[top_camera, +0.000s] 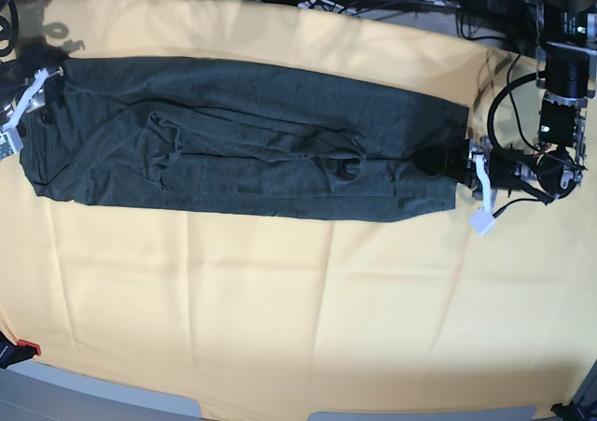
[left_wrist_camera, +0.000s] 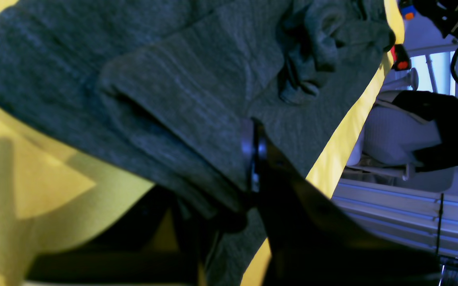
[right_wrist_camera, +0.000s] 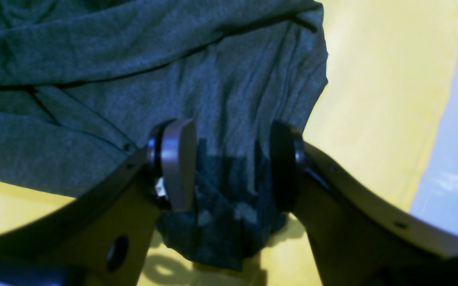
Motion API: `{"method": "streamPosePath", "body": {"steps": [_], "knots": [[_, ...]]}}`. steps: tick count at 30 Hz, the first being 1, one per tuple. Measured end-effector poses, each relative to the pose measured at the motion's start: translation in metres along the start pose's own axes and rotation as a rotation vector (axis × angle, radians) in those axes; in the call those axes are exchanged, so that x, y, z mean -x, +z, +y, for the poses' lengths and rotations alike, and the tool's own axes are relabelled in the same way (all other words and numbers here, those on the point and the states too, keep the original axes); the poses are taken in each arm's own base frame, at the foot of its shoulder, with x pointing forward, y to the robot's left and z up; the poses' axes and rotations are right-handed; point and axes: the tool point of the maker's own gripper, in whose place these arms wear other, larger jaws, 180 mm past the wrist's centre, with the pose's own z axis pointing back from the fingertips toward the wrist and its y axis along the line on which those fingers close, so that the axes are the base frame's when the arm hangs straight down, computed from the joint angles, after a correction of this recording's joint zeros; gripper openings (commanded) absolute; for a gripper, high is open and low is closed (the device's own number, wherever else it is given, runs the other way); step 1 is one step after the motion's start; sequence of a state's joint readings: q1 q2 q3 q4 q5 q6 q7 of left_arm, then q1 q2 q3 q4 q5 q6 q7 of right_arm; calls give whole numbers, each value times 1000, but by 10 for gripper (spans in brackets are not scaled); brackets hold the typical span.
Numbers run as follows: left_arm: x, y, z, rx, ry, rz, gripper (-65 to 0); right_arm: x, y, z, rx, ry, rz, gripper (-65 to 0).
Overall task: Fold the T-shirt properly
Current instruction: 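Move the left gripper to the other strip end and grasp it, then lift the held end with the left gripper, folding it toward the right gripper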
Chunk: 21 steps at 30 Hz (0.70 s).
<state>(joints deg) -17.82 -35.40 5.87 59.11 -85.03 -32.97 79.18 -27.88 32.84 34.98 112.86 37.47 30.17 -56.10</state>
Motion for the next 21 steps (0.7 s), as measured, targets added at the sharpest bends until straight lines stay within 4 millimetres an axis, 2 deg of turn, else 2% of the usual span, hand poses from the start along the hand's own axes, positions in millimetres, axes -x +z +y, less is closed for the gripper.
{"method": "streamPosePath", "body": {"steps": [5,13,21], "knots": [[-8,9,3,-15,2,-38,-650,0,0,0,3,-3,0,-337],[-22,36,12,-56,17,-120,-650,0,0,0,2,-3,1,-337],[-24,29,8,-36,28,-130,-650,-3,0,0,3,-3,-19,-337]]}}
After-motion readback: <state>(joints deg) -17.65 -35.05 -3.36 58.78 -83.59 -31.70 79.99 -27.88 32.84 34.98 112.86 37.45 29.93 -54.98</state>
